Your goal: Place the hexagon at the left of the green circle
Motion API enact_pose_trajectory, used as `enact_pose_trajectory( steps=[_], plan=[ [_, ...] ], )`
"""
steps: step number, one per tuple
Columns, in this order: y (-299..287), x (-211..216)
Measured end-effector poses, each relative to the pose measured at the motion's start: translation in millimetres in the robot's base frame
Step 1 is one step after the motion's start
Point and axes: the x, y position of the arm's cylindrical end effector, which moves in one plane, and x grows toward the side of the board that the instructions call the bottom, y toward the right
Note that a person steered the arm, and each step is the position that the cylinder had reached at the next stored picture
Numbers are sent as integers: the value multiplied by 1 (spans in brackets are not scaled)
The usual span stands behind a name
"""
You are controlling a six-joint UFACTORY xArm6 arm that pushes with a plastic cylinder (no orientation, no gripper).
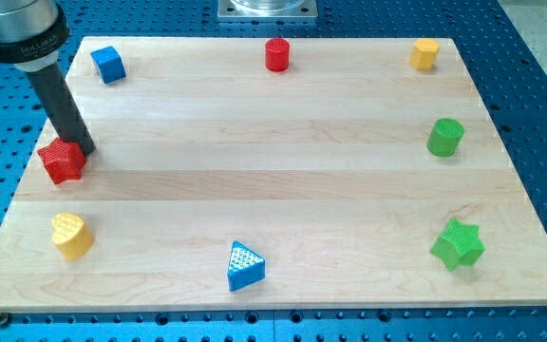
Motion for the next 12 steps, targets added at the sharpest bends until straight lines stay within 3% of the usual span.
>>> enact_pose_trajectory(
  steps=[3,5,7,10,11,12],
  plan=[
    [6,0],
    [91,-38],
    [84,-38],
    [163,-25],
    [215,-45],
    [319,-53]
  ],
)
